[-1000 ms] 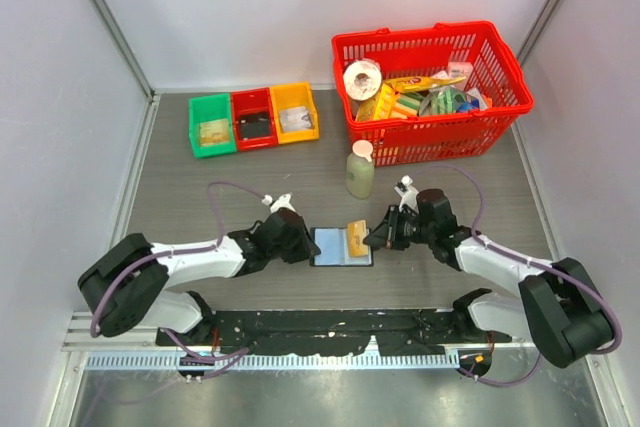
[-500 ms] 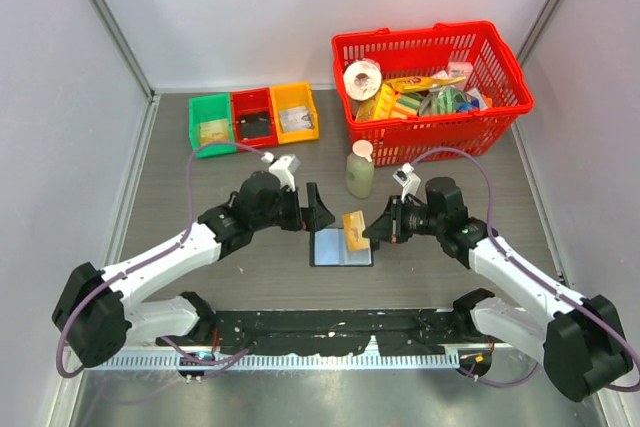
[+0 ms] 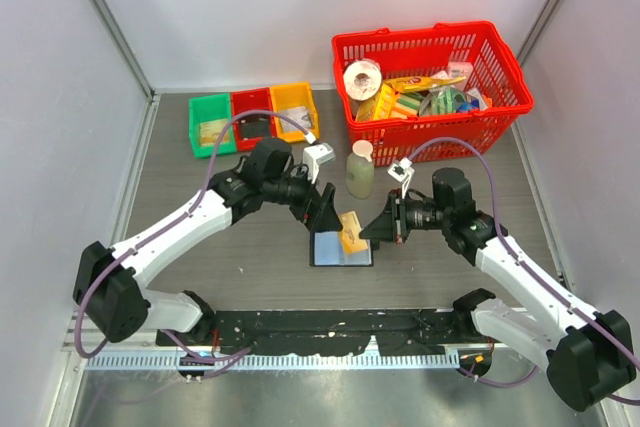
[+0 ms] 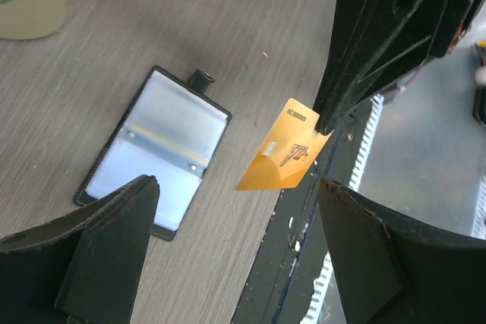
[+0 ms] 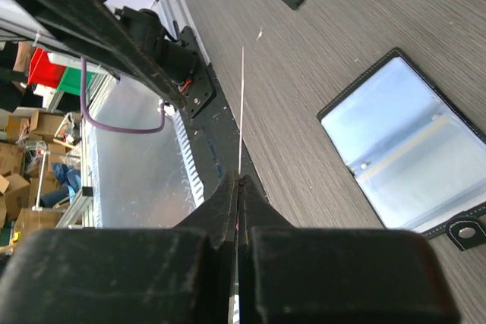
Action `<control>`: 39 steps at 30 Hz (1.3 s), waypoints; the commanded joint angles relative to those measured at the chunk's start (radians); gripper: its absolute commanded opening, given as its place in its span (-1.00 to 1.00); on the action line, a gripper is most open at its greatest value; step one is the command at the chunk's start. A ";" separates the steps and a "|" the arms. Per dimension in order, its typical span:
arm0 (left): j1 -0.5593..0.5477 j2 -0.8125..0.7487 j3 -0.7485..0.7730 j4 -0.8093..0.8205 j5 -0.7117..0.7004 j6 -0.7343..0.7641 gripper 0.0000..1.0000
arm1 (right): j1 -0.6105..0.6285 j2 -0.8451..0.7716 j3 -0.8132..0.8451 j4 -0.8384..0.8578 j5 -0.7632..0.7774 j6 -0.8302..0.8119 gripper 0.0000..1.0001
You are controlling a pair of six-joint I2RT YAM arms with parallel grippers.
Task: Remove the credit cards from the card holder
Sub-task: Remove the credit card from the card holder.
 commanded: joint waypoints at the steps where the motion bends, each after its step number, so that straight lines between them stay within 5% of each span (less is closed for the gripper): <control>1: 0.023 0.065 0.091 -0.127 0.256 0.165 0.74 | -0.004 -0.034 0.051 0.032 -0.082 -0.033 -0.98; 13: 0.021 0.155 0.185 -0.219 0.454 0.253 -0.04 | -0.003 -0.035 0.045 0.067 -0.125 -0.038 -0.98; 20: 0.019 0.146 0.186 -0.237 0.434 0.271 -0.94 | -0.003 -0.035 0.044 0.075 -0.130 -0.040 -0.98; 23: 0.021 0.121 0.177 -0.236 0.381 0.268 -1.00 | -0.001 -0.041 0.040 0.069 -0.091 -0.041 -0.98; 30: 0.168 -0.009 0.038 -0.066 0.226 0.062 -1.00 | -0.003 -0.080 0.054 0.029 0.028 -0.050 0.06; 39: 0.606 -0.121 -0.048 0.016 -0.016 -0.204 -1.00 | -0.003 -0.150 0.068 -0.080 0.223 -0.086 0.64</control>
